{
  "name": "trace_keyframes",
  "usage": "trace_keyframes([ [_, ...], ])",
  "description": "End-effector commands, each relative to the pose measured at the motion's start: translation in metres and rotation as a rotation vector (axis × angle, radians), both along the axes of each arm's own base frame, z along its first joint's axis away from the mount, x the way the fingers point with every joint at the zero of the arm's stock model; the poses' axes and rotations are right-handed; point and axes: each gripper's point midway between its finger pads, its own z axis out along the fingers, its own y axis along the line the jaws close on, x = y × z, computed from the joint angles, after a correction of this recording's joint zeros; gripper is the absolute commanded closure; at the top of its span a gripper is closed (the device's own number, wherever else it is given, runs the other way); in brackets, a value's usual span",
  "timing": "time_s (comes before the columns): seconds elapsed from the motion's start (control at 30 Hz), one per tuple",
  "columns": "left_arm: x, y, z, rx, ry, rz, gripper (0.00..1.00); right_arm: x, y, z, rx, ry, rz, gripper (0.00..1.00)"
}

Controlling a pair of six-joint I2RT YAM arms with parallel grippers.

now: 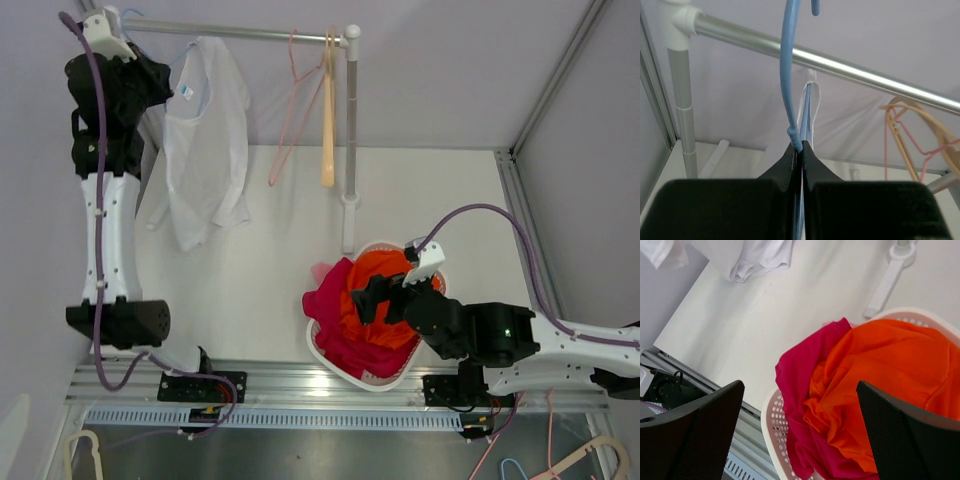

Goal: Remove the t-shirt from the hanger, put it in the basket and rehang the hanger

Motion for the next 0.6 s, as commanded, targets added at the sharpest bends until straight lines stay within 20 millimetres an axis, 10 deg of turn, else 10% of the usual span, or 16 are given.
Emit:
trace_keyframes([
  [0.0,-0.052,-0.016,0.068,0.002,-0.23,-0.05,0.99,0.006,0.02,0.039,0.038,-0.088,0.046,0.0],
  [0.57,-0.132,-0.028,-0.006,-0.173,-0.02,0.154,0.99,-0.027,0.24,0.099,0.1,-0.447,0.633,0.01],
])
